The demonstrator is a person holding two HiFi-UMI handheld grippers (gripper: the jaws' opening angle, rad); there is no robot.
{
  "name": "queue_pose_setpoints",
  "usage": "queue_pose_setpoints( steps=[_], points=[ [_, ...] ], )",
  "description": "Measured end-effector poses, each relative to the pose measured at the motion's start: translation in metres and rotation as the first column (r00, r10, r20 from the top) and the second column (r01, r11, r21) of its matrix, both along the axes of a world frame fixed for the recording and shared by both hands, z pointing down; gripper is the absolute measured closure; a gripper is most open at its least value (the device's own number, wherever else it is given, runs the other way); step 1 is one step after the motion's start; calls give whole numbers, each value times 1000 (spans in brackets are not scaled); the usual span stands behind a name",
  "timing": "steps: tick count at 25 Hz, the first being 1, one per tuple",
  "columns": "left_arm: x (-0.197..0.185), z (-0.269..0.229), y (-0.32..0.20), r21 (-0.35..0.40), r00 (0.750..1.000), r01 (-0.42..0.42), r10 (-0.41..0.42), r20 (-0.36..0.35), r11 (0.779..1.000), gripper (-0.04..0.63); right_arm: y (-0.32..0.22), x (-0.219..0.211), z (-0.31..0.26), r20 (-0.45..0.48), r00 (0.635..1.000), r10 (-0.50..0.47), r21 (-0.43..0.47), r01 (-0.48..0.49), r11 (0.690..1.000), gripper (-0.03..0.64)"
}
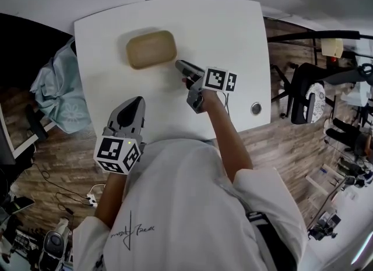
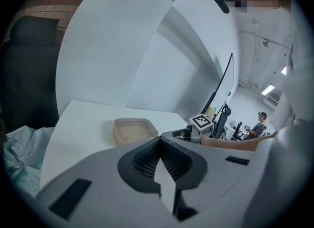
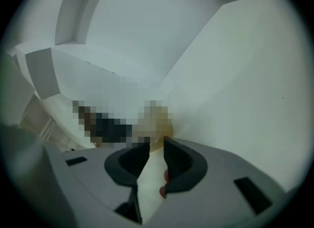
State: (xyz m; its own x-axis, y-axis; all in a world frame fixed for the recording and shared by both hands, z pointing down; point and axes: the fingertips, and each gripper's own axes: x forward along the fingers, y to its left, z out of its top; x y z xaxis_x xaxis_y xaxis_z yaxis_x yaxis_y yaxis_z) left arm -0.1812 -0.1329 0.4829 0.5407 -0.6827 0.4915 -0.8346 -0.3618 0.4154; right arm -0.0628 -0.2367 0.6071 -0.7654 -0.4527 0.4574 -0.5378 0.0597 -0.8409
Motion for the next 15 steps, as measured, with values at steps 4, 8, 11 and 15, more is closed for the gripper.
queue_pose_setpoints(
  steps=[4, 8, 11, 15],
  points=[
    [2, 2, 0, -9, 1000, -1, 1, 4, 1000, 588, 0, 0, 3, 35, 999, 8, -12, -8, 1000, 524],
    [3, 4, 0, -19, 1000, -1, 1, 6, 1000, 588, -1, -1, 4, 67, 998, 8, -14, -7, 1000, 532],
    [2, 6, 2, -29, 1000, -2, 2, 13, 1000, 589, -1, -2, 3, 86, 996, 6, -13, -5, 1000, 532],
    [-2, 9, 3, -40, 1000, 2, -1, 18, 999, 588, -3, -5, 4, 113, 994, 7, -11, -6, 1000, 546]
  ],
)
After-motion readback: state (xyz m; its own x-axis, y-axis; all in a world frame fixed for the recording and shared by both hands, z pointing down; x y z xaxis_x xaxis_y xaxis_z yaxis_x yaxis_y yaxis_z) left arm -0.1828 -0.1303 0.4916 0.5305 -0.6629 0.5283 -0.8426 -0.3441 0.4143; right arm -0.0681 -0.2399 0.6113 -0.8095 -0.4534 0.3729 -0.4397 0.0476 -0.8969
